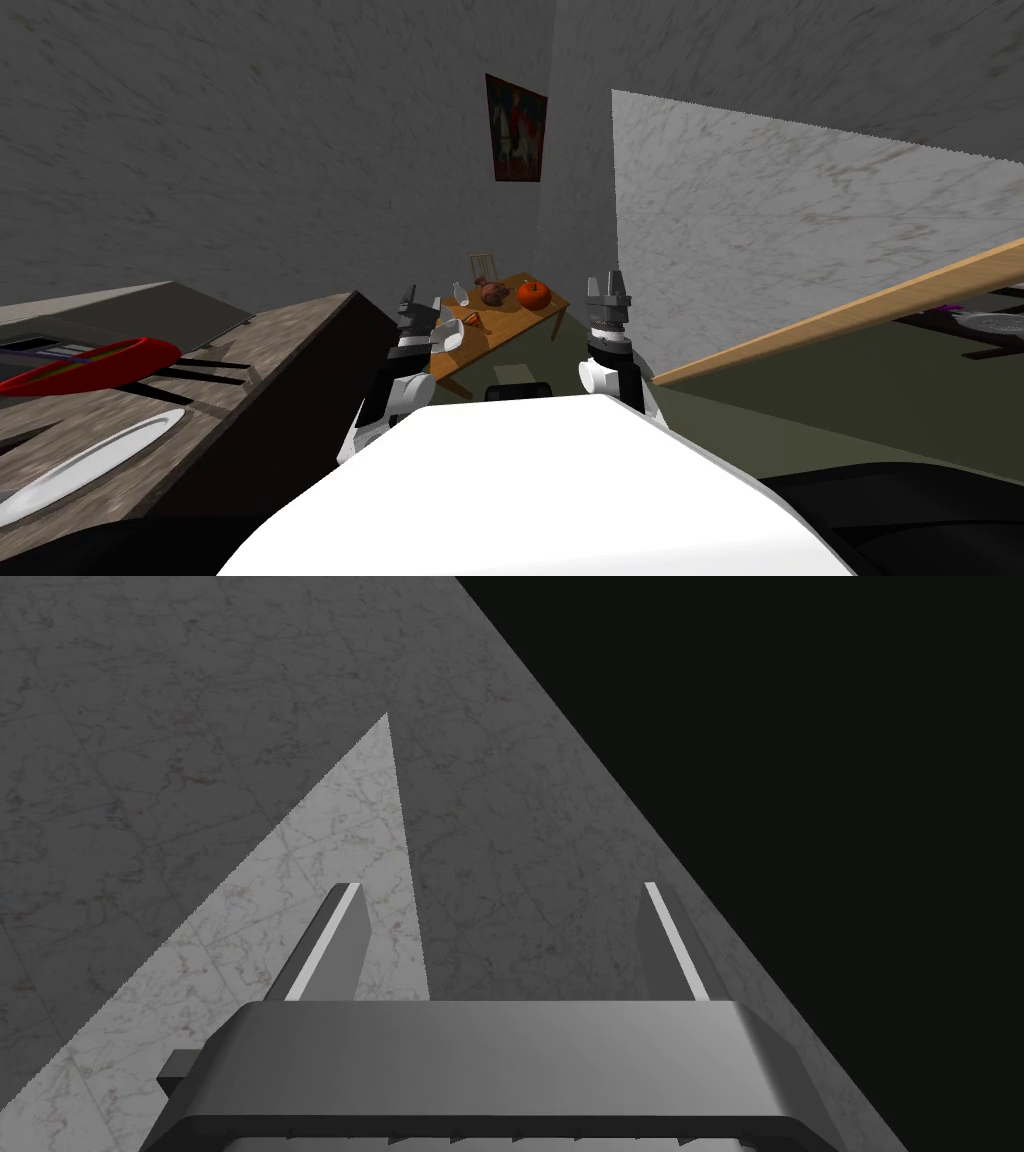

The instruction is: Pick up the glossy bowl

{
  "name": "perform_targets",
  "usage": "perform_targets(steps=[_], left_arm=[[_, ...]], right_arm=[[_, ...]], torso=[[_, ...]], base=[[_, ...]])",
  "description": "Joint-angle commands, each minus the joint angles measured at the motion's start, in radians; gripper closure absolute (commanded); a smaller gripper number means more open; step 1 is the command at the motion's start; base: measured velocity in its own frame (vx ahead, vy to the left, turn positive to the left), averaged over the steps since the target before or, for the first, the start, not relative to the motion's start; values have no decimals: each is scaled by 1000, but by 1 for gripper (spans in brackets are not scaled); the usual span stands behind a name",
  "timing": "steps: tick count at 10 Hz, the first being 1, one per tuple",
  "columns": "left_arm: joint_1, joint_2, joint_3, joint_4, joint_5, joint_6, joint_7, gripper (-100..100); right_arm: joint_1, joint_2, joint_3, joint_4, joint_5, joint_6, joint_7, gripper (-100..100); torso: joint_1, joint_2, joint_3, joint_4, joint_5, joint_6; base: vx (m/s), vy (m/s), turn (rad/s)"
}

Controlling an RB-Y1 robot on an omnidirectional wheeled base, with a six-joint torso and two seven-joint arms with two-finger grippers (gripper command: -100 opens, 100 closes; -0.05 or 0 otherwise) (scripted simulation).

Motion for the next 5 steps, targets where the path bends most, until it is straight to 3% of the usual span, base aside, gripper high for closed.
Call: perform_targets(steps=[1, 5], left_arm=[[-6, 8, 9, 6, 20, 50, 13, -100], [-25, 16, 29, 20, 53, 140, 37, -100]], right_arm=[[0, 0, 0, 0, 0, 0, 0, 0], [0, 0, 0, 0, 0, 0, 0, 0]], torso=[[0, 0, 0, 0, 0, 0], [0, 0, 0, 0, 0, 0]], base=[[2, 4, -42], [0, 3, -42]])
